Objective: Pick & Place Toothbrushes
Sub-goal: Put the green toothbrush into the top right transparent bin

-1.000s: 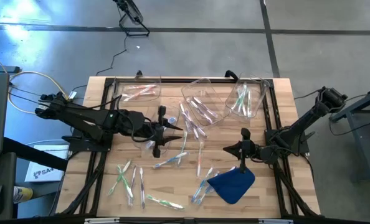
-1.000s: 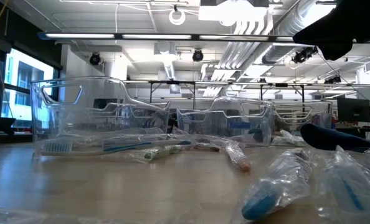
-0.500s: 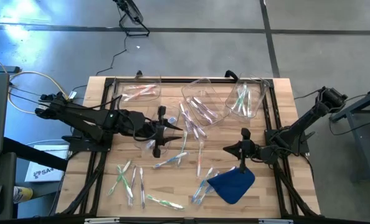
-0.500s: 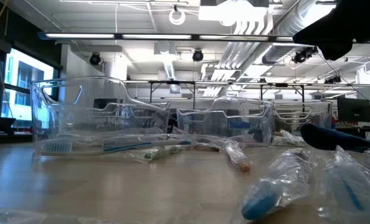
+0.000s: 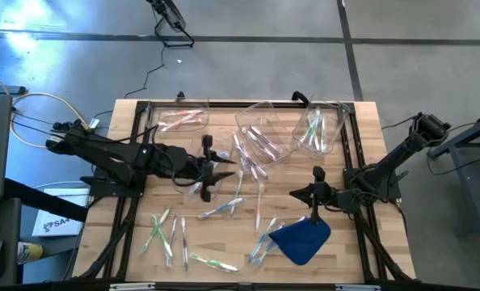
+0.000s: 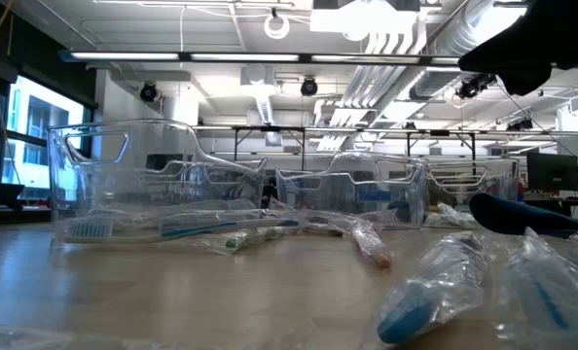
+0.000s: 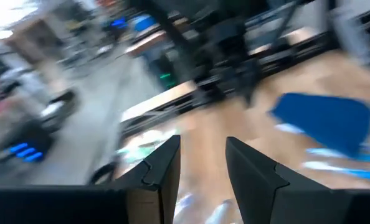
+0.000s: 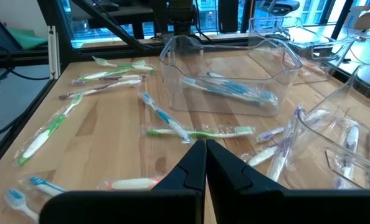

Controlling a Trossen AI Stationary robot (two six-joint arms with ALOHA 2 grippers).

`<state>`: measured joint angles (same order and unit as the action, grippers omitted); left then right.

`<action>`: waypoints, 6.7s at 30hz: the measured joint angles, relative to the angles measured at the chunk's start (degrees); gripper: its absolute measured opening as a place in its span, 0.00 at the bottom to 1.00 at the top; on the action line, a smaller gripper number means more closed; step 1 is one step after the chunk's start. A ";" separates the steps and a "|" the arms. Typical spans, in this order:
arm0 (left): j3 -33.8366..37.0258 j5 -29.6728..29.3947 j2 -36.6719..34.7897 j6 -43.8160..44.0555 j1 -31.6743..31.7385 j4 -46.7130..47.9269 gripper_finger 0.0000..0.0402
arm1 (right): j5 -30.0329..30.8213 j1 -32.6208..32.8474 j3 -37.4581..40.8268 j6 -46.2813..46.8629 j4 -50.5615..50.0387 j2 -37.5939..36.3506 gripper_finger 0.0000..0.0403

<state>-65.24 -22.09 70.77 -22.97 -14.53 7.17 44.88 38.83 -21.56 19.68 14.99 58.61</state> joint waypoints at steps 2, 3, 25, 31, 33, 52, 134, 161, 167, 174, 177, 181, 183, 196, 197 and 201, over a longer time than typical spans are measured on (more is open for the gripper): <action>0.15 -8.77 0.82 -0.82 -2.07 -0.30 0.29 | 0.06 0.01 0.00 0.00 -0.25 0.00 0.01; 0.36 -12.93 0.94 -0.84 -3.43 0.85 0.27 | 0.09 0.00 0.00 0.00 -0.25 0.00 0.01; 0.33 -30.18 9.29 21.88 -21.55 4.99 0.01 | 0.13 0.02 0.00 1.53 -0.26 0.00 0.01; 0.33 -26.69 11.72 28.72 -22.63 5.68 0.01 | 0.00 0.02 0.00 1.76 -1.28 0.00 0.01; 0.31 -24.48 11.79 31.70 -22.77 6.82 0.01 | 0.00 0.01 0.00 2.82 -1.74 0.00 0.01; 0.35 15.96 11.03 85.18 -22.62 45.19 0.00 | -0.02 0.02 0.00 4.59 -2.26 0.37 0.01; 26.37 27.79 10.88 99.79 -22.62 34.69 0.04 | -0.04 0.00 0.02 5.79 -4.21 0.39 0.01; -9.59 -0.78 11.03 81.82 -22.62 58.30 0.06 | -0.04 0.02 0.02 5.65 -4.14 0.39 0.01; -18.30 -4.18 11.01 72.20 -22.62 55.82 0.06 | -0.42 0.02 0.02 5.88 -4.12 0.39 0.01; -23.88 -11.75 10.94 56.19 -22.62 46.28 0.06 | -0.31 0.02 0.01 5.78 -4.10 0.39 0.01; -24.12 -16.58 10.94 45.92 -22.58 39.97 0.06 | -0.28 0.01 0.02 5.71 -4.09 0.39 0.01; -24.12 -24.63 10.94 32.82 -22.58 34.21 0.06 | -0.28 0.00 0.02 5.64 -4.05 0.39 0.01; -24.12 -27.68 10.94 27.99 -21.95 32.16 0.06 | -0.27 0.02 0.02 5.69 -4.05 0.39 0.01; -18.93 -8.90 15.22 6.17 -6.51 7.94 0.06 | 0.17 0.00 0.02 5.62 -2.23 0.39 0.01; -18.75 -7.42 15.96 4.91 -5.40 6.64 0.06 | 0.13 0.02 0.02 5.64 -2.05 0.39 0.01; -18.75 -0.69 19.08 1.78 -1.57 1.36 0.06 | -0.18 0.02 0.02 5.86 -1.56 0.39 0.01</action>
<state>-83.99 -22.78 89.85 -21.19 -16.10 8.53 44.71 38.85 -21.54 25.54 13.43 59.00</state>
